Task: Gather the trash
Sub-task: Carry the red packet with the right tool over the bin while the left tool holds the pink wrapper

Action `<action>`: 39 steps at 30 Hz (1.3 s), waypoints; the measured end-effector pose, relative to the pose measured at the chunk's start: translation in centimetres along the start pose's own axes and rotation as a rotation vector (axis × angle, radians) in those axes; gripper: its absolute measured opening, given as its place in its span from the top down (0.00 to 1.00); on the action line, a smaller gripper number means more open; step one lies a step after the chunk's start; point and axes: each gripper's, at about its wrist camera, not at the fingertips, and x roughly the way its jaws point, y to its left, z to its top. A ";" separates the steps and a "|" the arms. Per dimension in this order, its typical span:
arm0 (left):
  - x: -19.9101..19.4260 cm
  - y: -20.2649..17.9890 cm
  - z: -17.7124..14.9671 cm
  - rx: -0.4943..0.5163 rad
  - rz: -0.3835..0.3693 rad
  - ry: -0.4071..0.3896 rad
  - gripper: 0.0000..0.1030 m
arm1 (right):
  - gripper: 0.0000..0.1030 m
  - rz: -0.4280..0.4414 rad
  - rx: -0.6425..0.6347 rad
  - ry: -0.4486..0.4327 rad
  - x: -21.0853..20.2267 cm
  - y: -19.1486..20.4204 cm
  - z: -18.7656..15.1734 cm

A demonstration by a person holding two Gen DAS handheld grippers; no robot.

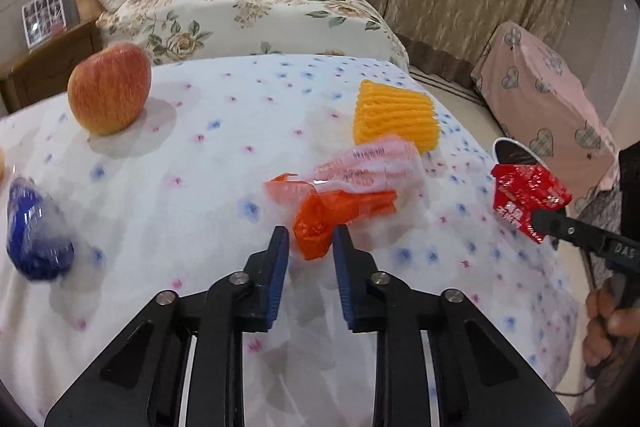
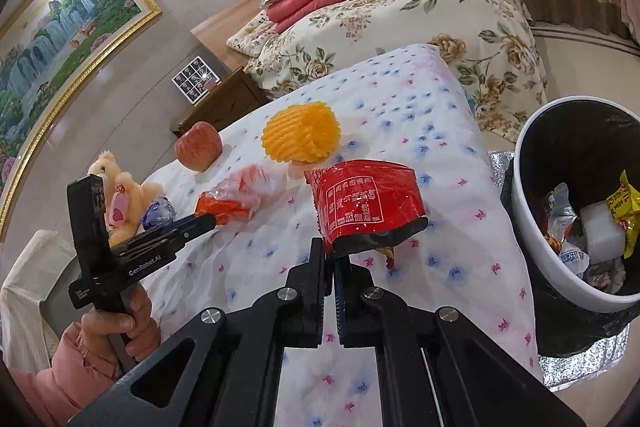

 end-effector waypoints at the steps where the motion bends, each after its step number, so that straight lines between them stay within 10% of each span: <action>1: -0.1 -0.3 -0.2 -0.004 0.001 0.000 0.83 | 0.96 0.001 0.000 -0.002 -0.1 0.0 0.0; 39: 2.2 -20.3 1.1 0.148 -0.165 0.025 0.84 | 0.96 -0.150 0.161 -0.127 -8.9 -11.9 0.2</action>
